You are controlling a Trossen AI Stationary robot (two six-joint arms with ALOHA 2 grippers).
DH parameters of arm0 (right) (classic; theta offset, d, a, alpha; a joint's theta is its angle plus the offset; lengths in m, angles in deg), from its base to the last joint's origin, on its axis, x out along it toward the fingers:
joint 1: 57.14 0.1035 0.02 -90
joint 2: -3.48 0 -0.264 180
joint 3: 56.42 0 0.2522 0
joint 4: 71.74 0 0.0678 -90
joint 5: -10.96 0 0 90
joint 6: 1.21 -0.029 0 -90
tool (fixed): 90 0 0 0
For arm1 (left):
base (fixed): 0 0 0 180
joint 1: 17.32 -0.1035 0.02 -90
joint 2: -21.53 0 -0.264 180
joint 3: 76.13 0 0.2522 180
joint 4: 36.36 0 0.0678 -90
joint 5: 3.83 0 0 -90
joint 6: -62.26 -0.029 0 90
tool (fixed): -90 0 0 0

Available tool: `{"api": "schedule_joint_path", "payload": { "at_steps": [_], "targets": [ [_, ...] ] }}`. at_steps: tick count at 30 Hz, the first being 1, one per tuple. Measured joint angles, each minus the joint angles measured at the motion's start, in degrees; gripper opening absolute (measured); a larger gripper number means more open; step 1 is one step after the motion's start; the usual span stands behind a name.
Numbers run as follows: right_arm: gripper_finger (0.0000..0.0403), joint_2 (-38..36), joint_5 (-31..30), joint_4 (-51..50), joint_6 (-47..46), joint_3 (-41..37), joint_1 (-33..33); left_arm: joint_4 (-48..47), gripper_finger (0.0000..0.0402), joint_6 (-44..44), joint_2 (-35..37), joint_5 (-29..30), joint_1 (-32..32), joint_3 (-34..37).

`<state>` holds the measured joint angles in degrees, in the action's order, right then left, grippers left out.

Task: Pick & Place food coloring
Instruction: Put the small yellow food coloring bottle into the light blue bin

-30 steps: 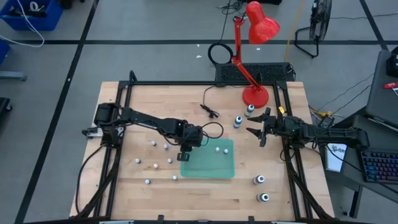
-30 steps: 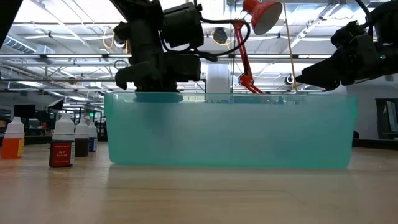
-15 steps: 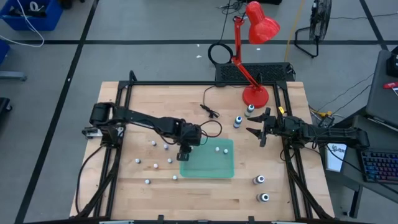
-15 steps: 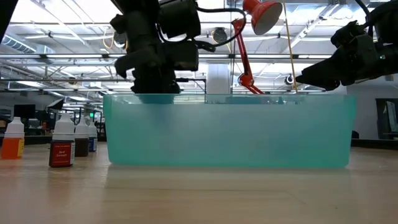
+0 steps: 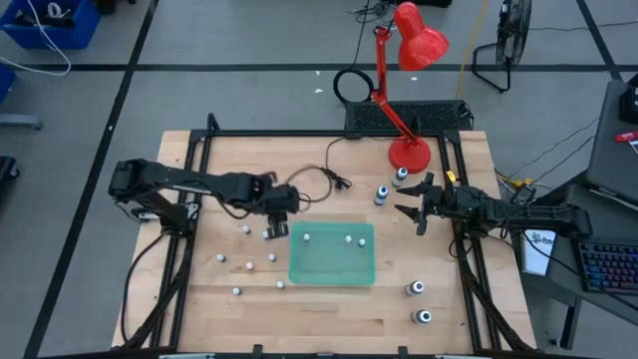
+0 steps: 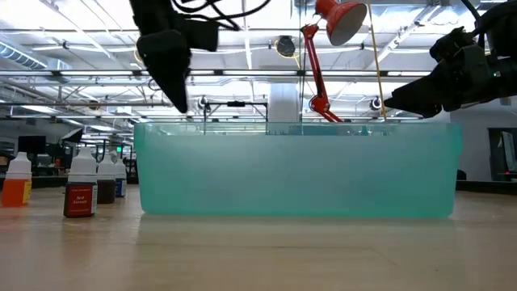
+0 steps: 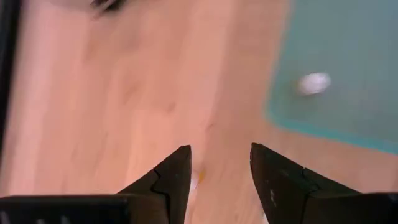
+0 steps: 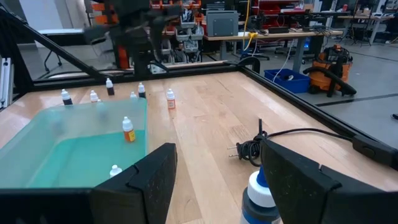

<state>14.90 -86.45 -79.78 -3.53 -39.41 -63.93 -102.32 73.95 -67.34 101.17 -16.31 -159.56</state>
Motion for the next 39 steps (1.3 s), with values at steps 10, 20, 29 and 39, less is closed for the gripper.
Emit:
{"api": "schedule_joint_path", "payload": {
  "at_steps": [10, 20, 29, 39],
  "targets": [
    [0.0222, 0.0, 0.0, 0.0, 0.0, 0.0, 0.0, -13.1, 0.0228, 16.6, 1.2, -0.2, -7.0, 1.4],
    [0.0222, 0.0, 0.0, 0.0, 0.0, 0.0, 0.0, -10.7, 0.0261, 13.2, 1.1, -2.7, -10.9, 7.1],
    [0.0222, 0.0, 0.0, 0.0, 0.0, 0.0, 0.0, -4.1, 0.0253, 9.9, 1.1, -6.4, -14.1, 12.2],
    [0.0222, 0.0, 0.0, 0.0, 0.0, 0.0, 0.0, 2.8, 0.0248, 7.0, 1.1, -12.2, -14.9, 15.4]
  ]
}}
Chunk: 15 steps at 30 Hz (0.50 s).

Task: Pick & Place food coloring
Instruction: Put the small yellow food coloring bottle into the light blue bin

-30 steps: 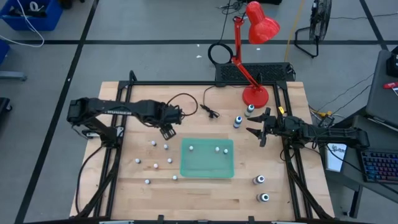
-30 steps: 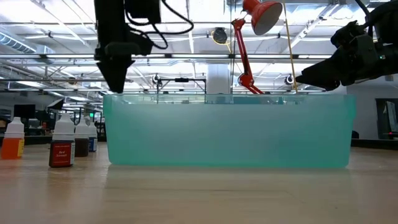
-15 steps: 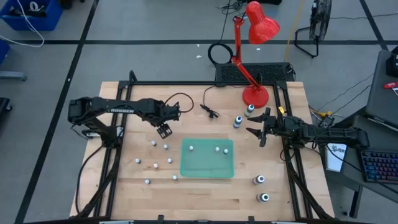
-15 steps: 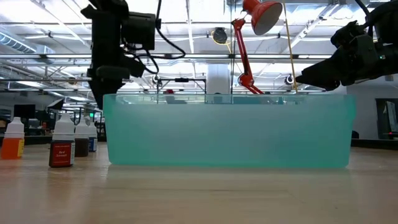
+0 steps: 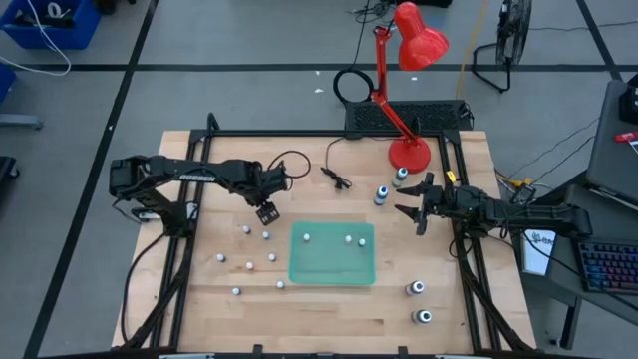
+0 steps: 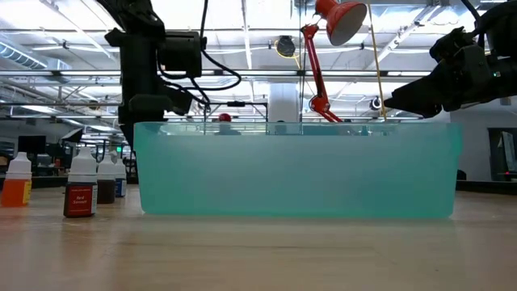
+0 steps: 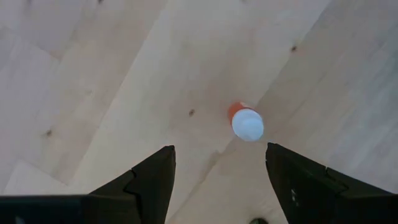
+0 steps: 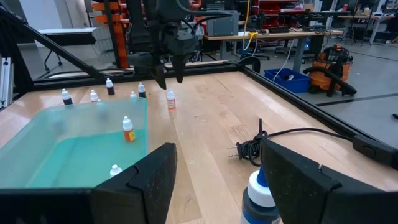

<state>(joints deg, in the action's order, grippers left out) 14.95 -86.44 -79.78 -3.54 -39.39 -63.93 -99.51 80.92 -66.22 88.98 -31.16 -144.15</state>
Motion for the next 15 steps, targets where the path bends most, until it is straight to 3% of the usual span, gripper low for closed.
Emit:
{"api": "schedule_joint_path", "payload": {
  "at_steps": [15],
  "targets": [
    [0.0222, 0.0, 0.0, 0.0, 0.0, 0.0, 0.0, 5.2, 0.0258, -1.9, -0.5, -0.2, 2.4, 0.0]
  ]
}}
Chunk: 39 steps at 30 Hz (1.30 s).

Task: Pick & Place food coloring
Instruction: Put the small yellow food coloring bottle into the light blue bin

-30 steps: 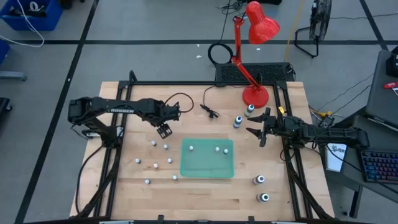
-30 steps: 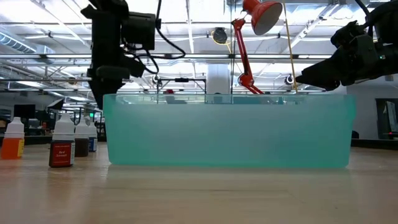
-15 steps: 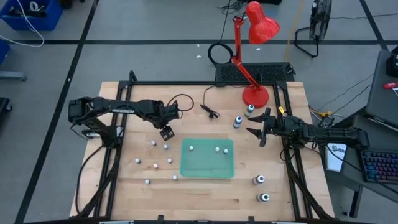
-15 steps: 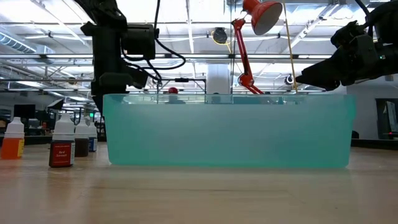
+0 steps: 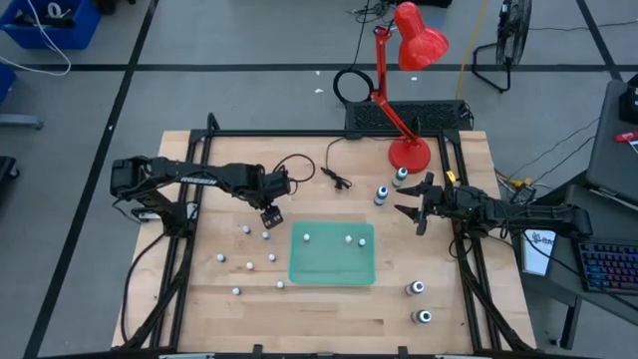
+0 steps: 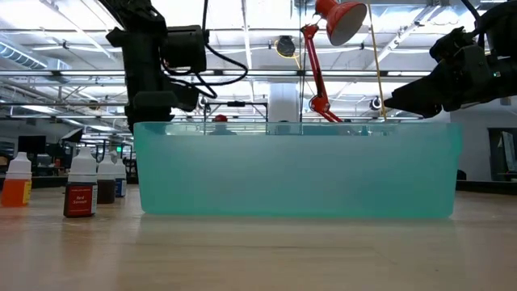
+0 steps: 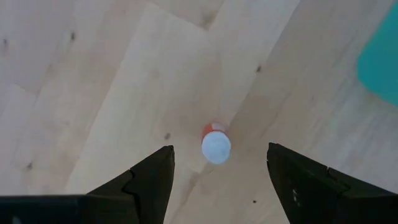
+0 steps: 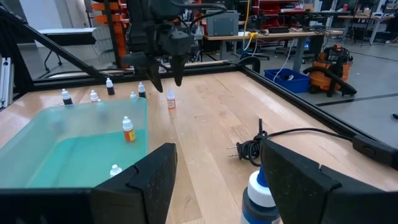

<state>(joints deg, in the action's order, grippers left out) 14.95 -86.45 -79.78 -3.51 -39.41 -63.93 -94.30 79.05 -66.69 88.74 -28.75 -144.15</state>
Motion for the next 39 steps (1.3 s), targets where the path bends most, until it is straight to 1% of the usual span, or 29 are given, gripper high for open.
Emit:
{"api": "schedule_joint_path", "payload": {
  "at_steps": [3, 16, 21, 27, 32, 39],
  "targets": [
    [0.0222, 0.0, 0.0, 0.0, 0.0, 0.0, 0.0, 0.7, 0.0257, 0.0, -0.3, 0.0, 0.4, 0.0],
    [0.0222, 0.1, 0.0, 0.0, 0.0, 0.0, 0.0, 1.7, 0.0257, -0.7, -6.2, 0.5, 0.7, 0.0],
    [0.0222, 0.1, 0.0, 0.0, 0.0, 0.0, 0.0, 2.3, 0.0257, -1.0, -6.3, 0.7, 0.7, 0.0],
    [0.0222, 0.1, 0.0, 0.0, 0.0, 0.0, 0.0, 1.8, 0.0257, -1.7, -6.3, 3.7, 0.6, 0.0],
    [0.0222, 0.1, 0.0, 0.0, 0.0, 0.0, 0.0, 1.7, 0.0257, -2.5, -6.3, 2.4, 0.6, 0.0],
    [0.0222, 0.1, 0.0, 0.0, 0.0, 0.0, 0.0, 1.4, 0.0257, -2.8, -6.3, 2.2, 0.6, 0.0]
  ]
}}
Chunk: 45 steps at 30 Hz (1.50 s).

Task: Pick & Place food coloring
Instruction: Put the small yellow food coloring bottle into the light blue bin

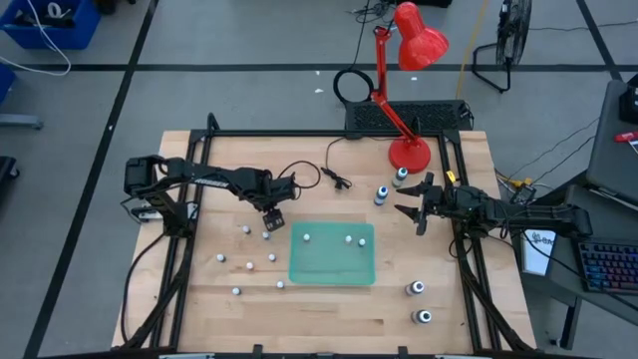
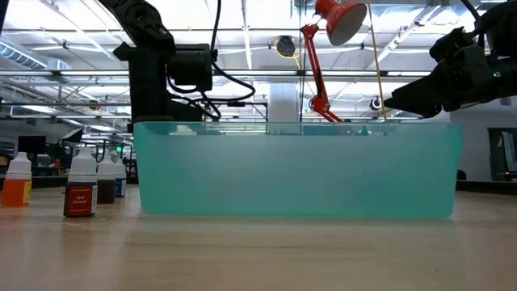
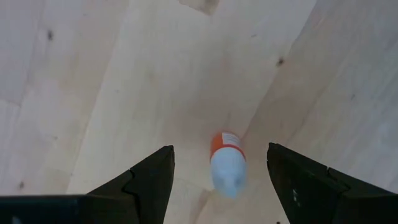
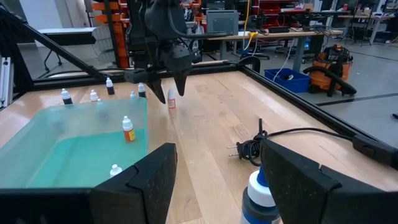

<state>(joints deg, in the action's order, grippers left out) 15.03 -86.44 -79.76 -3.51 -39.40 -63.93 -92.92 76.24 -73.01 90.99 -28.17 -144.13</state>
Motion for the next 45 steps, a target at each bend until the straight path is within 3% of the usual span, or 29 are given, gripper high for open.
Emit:
{"api": "schedule_joint_path", "payload": {
  "at_steps": [5, 20, 29, 39, 45],
  "targets": [
    [0.0222, 0.0, 0.0, 0.0, 0.0, 0.0, 0.0, -0.3, 0.0239, -0.3, 0.0, -0.1, 0.0, 0.0],
    [0.0222, 0.0, 0.0, 0.0, 0.0, 0.0, 0.0, -0.2, 0.0066, -1.8, 0.1, -3.6, 0.0, -0.1],
    [0.0222, 0.0, 0.0, 0.0, 0.0, 0.0, 0.0, -3.6, 0.0065, -5.2, 0.1, -0.1, 1.8, -4.5],
    [0.0222, 0.0, 0.0, 0.0, 0.0, 0.0, 0.0, -11.9, 0.0065, -9.5, -0.3, 3.0, 7.8, -23.2],
    [0.0222, 0.0, 0.0, 0.0, 0.0, 0.0, 0.0, -14.9, 0.0065, -13.5, -6.6, 3.1, 11.5, -34.7]
  ]
}}
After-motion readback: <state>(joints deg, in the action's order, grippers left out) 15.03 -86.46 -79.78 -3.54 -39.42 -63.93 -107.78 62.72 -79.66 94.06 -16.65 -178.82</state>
